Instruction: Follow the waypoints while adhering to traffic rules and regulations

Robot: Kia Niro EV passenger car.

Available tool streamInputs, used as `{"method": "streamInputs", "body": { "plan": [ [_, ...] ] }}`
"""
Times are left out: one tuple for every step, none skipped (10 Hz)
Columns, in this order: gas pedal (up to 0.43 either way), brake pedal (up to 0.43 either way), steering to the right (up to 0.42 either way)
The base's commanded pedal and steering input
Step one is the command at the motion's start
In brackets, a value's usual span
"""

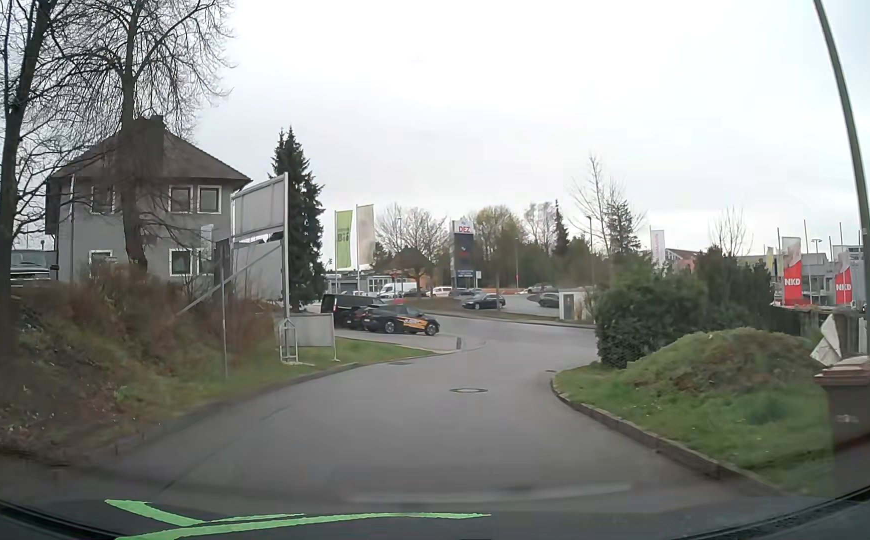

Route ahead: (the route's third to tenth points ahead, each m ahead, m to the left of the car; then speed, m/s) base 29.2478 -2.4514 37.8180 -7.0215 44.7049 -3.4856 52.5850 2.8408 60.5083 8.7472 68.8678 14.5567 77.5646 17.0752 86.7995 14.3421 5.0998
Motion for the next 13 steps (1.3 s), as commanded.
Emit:
{"method": "streamInputs", "body": {
  "plan": [
    [0.059,0.000,-0.051],
    [0.047,0.000,-0.038],
    [0.039,0.000,-0.023],
    [0.000,0.000,-0.009],
    [0.000,0.000,0.003],
    [0.000,0.000,0.014],
    [0.000,0.000,0.020],
    [0.000,0.000,0.027],
    [0.000,0.000,0.031],
    [0.000,0.000,0.033],
    [0.000,0.000,0.035],
    [0.000,0.000,0.038],
    [0.000,0.000,0.040]
  ]
}}
